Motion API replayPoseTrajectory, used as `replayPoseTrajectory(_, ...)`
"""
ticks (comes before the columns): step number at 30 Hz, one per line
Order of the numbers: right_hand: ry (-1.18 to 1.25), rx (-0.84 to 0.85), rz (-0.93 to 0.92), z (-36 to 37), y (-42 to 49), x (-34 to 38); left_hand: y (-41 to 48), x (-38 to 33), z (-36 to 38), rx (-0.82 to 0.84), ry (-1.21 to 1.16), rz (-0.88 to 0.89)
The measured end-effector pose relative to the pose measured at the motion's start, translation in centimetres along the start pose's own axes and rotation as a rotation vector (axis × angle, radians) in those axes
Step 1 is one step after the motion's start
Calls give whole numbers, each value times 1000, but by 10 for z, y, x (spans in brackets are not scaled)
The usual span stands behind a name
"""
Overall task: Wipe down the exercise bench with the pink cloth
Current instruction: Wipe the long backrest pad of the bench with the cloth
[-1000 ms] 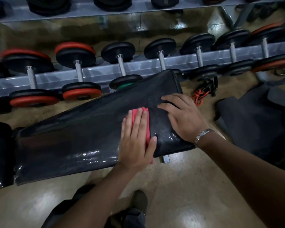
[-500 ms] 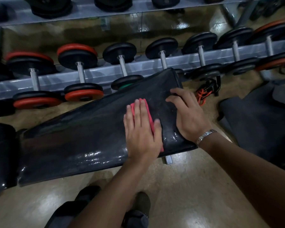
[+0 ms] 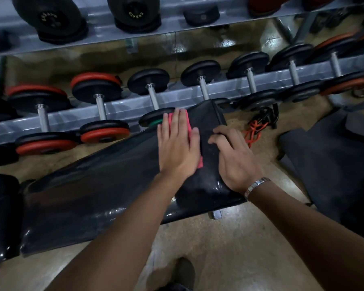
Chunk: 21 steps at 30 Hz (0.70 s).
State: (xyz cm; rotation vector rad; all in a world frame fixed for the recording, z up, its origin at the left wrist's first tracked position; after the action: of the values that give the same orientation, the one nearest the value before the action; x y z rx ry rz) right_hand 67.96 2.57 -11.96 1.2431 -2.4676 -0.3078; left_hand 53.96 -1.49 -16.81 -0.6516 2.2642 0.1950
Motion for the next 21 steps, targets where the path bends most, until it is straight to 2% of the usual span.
replayPoseTrajectory(2, 20, -9, 3, -1, 0, 1, 13, -16, 5, -4, 6, -21)
replayPoseTrajectory(3, 36, -22, 3, -3, 0, 1, 12, -24, 8, 13, 26, 51)
replayPoseTrajectory(6, 91, -59, 10, -5, 0, 1, -1, -22, 2, 132, 78, 414)
replayPoseTrajectory(8, 99, -62, 23, -4, 0, 0, 8, -10, -6, 210, 104, 562)
replayPoseTrajectory(10, 98, -68, 26, -4, 1, -1, 30, -8, -10, 202, 101, 537)
replayPoseTrajectory(13, 104, -69, 20, -3, -1, -1, 49, -25, -5, 146, 38, 293)
replayPoseTrajectory(14, 106, -69, 22, -4, -1, -2, 47, -30, -3, 143, 37, 272)
replayPoseTrajectory(15, 107, -69, 27, -4, -2, -3, 43, -34, -1, 154, 48, 309)
replayPoseTrajectory(19, 111, -43, 69, 0, -2, -6, 21, -25, -5, 288, 159, 684)
replayPoseTrajectory(21, 129, -22, 89, 0, -2, -7, 26, -16, -6, 310, 161, 713)
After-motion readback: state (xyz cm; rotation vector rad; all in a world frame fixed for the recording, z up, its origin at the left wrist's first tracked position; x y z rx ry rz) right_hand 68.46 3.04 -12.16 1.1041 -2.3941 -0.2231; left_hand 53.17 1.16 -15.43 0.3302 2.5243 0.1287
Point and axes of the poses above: each hand's wrist, its own y-axis towards the middle knuckle, its own z-axis out of the palm, x = y × z, the point moved 6 cm from there along y, towards the middle knuckle, and after that the axes turned 10 degrees about -y, right-handed, at the moved point
